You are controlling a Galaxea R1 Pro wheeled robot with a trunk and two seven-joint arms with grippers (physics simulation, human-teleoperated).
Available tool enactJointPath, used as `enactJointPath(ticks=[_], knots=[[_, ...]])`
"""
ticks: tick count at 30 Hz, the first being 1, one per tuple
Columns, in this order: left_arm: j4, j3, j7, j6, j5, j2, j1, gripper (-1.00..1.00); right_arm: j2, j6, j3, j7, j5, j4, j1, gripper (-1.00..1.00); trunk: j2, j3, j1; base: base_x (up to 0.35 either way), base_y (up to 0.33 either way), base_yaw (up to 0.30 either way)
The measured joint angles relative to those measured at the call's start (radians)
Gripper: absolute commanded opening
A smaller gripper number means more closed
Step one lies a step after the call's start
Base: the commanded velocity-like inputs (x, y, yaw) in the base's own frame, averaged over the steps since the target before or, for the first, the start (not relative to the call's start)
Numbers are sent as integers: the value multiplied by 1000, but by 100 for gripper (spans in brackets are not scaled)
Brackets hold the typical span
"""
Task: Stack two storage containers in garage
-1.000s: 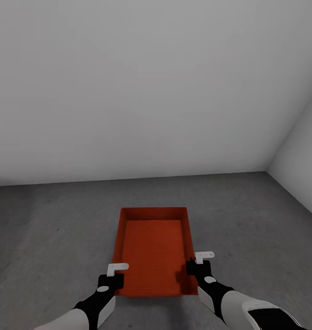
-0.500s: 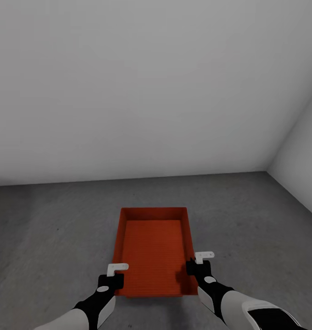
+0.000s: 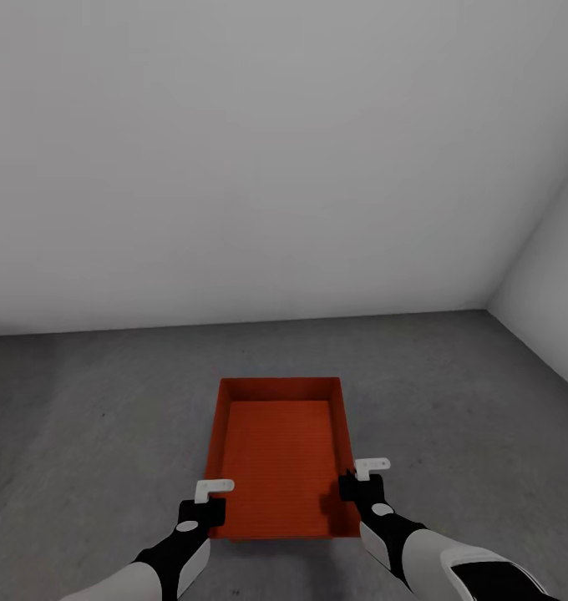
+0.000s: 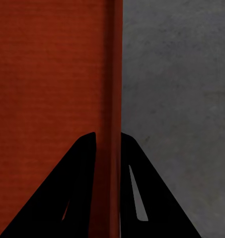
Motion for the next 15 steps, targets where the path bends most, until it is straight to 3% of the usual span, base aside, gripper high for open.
enactJointPath(ticks=[5, 15], knots=[[0, 0, 1, 0, 0, 0, 0, -100, 0, 0, 0, 1, 0, 0, 0, -100, -35, -16, 19, 0, 0, 0], [0, 0, 0, 0, 0, 0, 0, -100, 0, 0, 0, 1, 0, 0, 0, -100, -35, -16, 19, 0, 0, 0]])
